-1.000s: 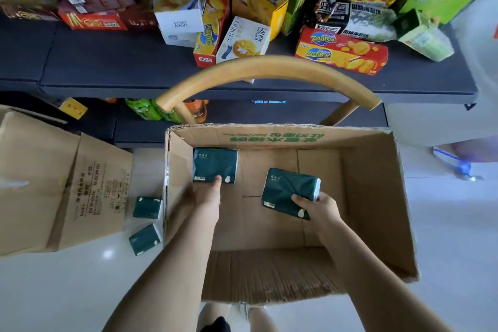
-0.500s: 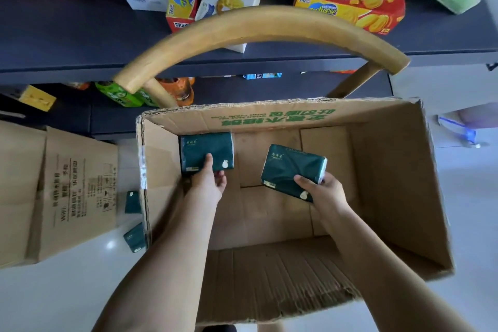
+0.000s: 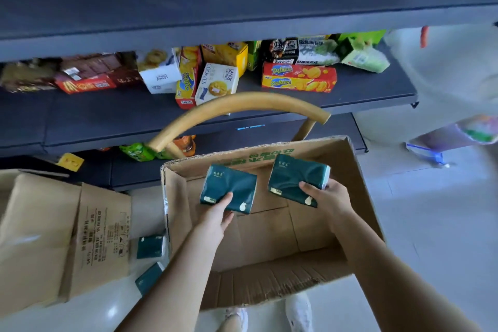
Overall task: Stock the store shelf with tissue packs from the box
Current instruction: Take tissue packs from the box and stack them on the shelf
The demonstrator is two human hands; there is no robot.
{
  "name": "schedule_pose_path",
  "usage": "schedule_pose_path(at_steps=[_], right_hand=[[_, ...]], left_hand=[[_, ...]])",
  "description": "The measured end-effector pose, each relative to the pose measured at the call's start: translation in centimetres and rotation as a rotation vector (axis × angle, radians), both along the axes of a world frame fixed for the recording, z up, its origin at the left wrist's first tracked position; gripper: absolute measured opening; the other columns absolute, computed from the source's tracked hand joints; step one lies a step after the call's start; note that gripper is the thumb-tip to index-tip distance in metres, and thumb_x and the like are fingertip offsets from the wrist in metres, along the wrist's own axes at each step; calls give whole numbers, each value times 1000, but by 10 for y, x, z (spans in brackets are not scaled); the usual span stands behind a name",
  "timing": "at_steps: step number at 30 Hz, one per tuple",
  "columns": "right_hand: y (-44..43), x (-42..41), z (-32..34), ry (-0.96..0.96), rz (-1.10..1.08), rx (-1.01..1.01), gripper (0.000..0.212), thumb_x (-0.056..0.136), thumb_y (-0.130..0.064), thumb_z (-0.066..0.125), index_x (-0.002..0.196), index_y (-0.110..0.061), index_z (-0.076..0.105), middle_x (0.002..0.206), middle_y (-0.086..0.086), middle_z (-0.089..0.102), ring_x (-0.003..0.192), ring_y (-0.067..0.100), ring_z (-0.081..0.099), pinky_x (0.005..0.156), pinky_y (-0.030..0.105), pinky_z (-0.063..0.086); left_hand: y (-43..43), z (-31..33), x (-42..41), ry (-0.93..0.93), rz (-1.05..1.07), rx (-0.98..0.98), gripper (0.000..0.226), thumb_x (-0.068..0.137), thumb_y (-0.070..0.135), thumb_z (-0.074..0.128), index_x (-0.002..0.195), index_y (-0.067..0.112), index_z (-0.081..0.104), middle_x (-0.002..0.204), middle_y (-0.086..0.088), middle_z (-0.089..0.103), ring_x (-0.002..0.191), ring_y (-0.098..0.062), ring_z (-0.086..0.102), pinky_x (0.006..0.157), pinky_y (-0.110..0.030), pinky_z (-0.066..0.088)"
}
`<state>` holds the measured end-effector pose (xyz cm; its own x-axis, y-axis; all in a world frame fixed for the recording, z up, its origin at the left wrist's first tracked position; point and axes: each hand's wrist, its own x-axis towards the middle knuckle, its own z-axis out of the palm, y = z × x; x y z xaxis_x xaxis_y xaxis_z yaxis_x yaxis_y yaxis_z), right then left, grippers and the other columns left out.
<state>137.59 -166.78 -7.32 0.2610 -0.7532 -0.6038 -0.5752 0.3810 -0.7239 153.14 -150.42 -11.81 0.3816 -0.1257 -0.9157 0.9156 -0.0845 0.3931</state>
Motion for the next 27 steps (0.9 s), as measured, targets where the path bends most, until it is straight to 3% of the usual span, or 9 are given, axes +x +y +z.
schedule_pose_path(at_steps=[2, 5, 9, 13, 17, 19, 22, 25, 27], right_hand=[[-10, -6, 30, -7, 24, -47, 26, 81, -24, 73, 100, -9, 64, 91, 2, 68, 79, 12, 64, 62, 21, 51], [-30, -18, 75, -63, 15, -105, 26, 80, -22, 74, 98, -5, 67, 83, 2, 67, 69, 11, 62, 51, 18, 45], [-63, -41, 137, -148, 29, -170, 25, 77, -17, 77, 95, -1, 70, 90, 10, 71, 74, 20, 65, 69, 30, 54], [-97, -71, 210, -254, 111, -275, 17, 81, -17, 74, 91, -6, 66, 87, 10, 67, 68, 16, 60, 52, 15, 47], [-123, -99, 266, -329, 182, -329, 19, 80, -22, 75, 90, -8, 67, 92, 16, 69, 75, 21, 60, 65, 27, 49], [-134, -113, 294, -348, 193, -358, 25, 79, -24, 75, 93, -4, 68, 91, 15, 69, 76, 21, 60, 68, 30, 49], [-148, -125, 336, -388, 217, -423, 18, 82, -22, 72, 90, -7, 66, 83, 6, 66, 69, 14, 59, 57, 15, 49], [-166, -127, 367, -438, 199, -443, 37, 81, -27, 73, 100, 3, 65, 96, 16, 69, 80, 26, 63, 79, 34, 54], [-178, -123, 385, -450, 207, -483, 52, 78, -37, 74, 104, 6, 63, 103, 23, 67, 78, 27, 62, 77, 36, 52]], left_hand=[[-9, 31, -3, -151, -63, -20, 53, 76, 6, 75, 121, 12, 47, 125, -9, 57, 108, -23, 58, 74, -30, 51], [-24, 85, -13, -348, -131, -76, 62, 76, 3, 75, 125, 17, 38, 125, -8, 53, 111, -29, 57, 76, -36, 51], [-44, 155, -40, -535, -204, -163, 59, 76, 4, 75, 116, 26, 38, 116, -4, 56, 100, -28, 61, 70, -36, 53], [-65, 219, -76, -689, -189, -192, 52, 77, 8, 76, 110, 23, 39, 114, -9, 60, 86, -25, 64, 62, -33, 52], [-85, 279, -106, -767, -97, -275, 46, 81, 9, 72, 110, 22, 39, 107, -11, 62, 69, -23, 64, 58, -31, 51], [-93, 310, -117, -792, -65, -331, 41, 82, 9, 71, 107, 23, 40, 108, -13, 63, 70, -26, 66, 59, -32, 51], [-105, 354, -126, -837, -43, -386, 33, 83, 10, 70, 94, 25, 42, 106, -12, 62, 74, -29, 67, 61, -31, 51], [-115, 390, -124, -899, -62, -422, 32, 84, 10, 69, 94, 25, 43, 104, -7, 61, 84, -26, 66, 72, -33, 51], [-122, 410, -118, -948, -93, -426, 31, 83, 11, 70, 94, 25, 45, 106, -6, 60, 91, -22, 61, 74, -32, 49]])
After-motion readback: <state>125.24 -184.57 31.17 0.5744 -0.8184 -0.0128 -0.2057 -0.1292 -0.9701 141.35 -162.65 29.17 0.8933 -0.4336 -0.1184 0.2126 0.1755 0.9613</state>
